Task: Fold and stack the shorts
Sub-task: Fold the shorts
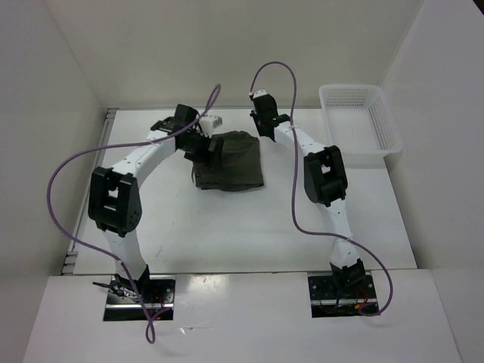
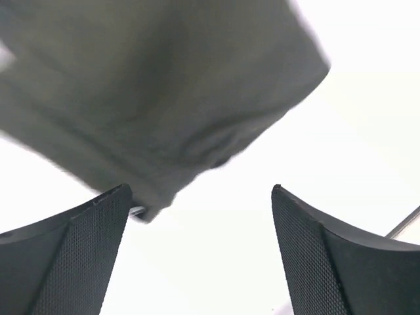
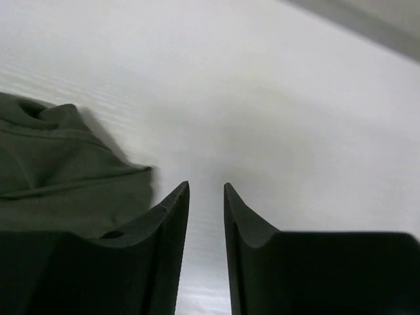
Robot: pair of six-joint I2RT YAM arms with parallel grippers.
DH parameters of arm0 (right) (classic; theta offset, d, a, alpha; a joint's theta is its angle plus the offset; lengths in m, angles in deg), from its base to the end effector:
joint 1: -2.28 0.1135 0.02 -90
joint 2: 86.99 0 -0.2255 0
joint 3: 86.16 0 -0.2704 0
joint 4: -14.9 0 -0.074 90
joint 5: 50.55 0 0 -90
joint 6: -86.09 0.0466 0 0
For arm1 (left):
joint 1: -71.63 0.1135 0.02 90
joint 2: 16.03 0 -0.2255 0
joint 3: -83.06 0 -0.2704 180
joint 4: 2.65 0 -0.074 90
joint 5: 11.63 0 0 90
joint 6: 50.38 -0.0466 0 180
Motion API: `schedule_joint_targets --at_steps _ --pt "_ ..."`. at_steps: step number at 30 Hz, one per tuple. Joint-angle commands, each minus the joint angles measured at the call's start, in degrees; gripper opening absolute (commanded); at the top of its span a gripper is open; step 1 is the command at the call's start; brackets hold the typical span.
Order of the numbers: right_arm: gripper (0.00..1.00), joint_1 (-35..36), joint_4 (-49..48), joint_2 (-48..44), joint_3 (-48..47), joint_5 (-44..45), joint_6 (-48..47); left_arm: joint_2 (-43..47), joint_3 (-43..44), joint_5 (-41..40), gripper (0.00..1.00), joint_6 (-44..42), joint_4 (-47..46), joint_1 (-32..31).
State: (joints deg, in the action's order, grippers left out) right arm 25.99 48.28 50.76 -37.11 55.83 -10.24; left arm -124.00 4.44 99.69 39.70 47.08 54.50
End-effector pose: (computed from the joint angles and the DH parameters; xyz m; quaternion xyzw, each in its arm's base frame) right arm 0.5053 0.2076 0.1565 -0.1747 0.8826 -0.0647 0.4316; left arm 0.3995 -0.1409 0.1993 0.1924 0.9223 -0.2177 0.2550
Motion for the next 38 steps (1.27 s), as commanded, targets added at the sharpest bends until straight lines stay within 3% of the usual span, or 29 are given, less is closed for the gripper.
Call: schedule_joint_targets --at_steps 1,3,7,14,16,20,38 --pt "0.35 -0.1 -6.7 -15.5 3.0 8.6 -4.1 8.9 7.6 4.7 0.94 -0.1 2.1 5.4" --pt "0.4 -0.1 -6.7 -22.8 9.4 8.6 -5.8 12.2 8.1 4.7 0.98 -0.1 1.5 8.5" --pt "0.44 -0.1 -7.9 -36.9 25.5 8.6 -12.1 18.7 3.0 -6.0 0.99 -0.1 -3.7 18.2" --pt "0.5 -0.1 -11.0 -63.7 56.6 10.8 -20.8 33.2 -19.1 -10.9 0.99 -0.1 -13.8 28.9" --pt "0.5 -2.9 -11.0 -67.5 60.2 10.0 -20.8 36.6 -24.6 -11.5 0.99 -0.1 -14.5 33.0" --pt "0.51 -8.9 -10.4 -75.9 64.9 7.1 -19.1 40.8 -29.0 -13.9 0.99 -0.1 -16.2 35.3" --pt "0.59 -15.3 -4.6 -91.9 73.9 -1.7 -13.8 44.5 -31.2 -14.5 0.99 -0.1 -16.3 35.3"
